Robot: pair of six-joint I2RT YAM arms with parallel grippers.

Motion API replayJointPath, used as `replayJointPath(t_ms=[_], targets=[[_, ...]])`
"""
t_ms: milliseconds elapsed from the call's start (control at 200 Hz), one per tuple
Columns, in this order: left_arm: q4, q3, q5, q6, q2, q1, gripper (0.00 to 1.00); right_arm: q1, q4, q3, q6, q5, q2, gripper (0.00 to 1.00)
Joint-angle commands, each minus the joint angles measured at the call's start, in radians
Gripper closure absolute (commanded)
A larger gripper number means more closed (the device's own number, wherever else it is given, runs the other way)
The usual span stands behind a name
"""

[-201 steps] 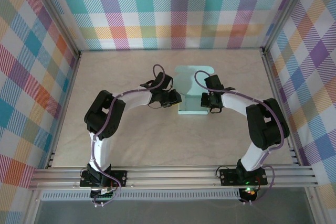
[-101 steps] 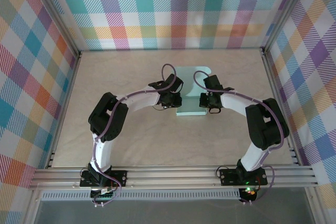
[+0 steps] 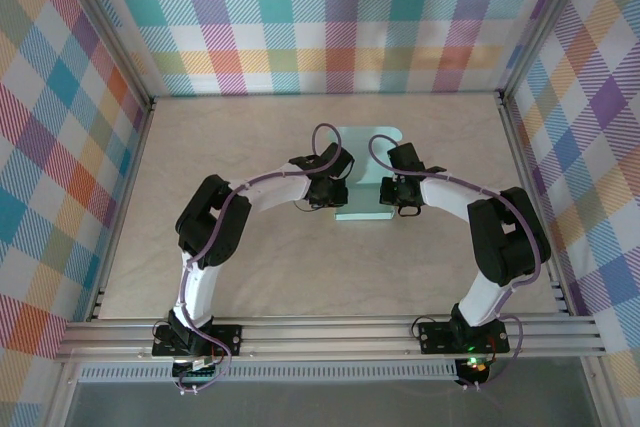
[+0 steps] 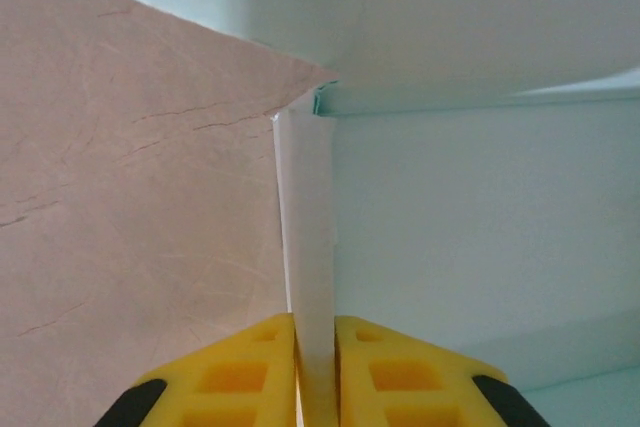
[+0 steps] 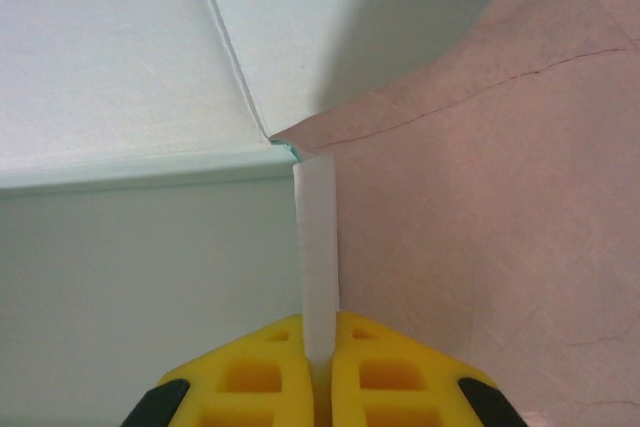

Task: Fold the paper box

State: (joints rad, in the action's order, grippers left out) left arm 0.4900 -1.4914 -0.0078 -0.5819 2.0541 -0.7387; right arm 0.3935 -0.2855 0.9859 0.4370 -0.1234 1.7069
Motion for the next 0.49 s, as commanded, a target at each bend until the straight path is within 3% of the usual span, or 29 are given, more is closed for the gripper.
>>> replayJointPath(t_ms=[0, 150, 300, 490], targets=[[0.080, -0.018, 0.010, 0.018, 0.039, -0.038, 0.88, 0.010, 0.031, 0.015, 0.047, 0.055, 0.012, 1.00], [0.125, -0.056, -0.039, 0.018, 0.053, -0.050, 0.91, 0.011, 0.033, 0.013, 0.058, 0.060, 0.011, 1.00], [0.158, -0.110, -0.066, 0.009, 0.083, -0.071, 0.85, 0.024, 0.039, 0.010, 0.092, 0.057, 0.007, 1.00], [0.251, -0.195, -0.174, 0.019, 0.131, -0.101, 0.87, 0.050, 0.054, -0.010, 0.164, 0.036, -0.009, 1.00]])
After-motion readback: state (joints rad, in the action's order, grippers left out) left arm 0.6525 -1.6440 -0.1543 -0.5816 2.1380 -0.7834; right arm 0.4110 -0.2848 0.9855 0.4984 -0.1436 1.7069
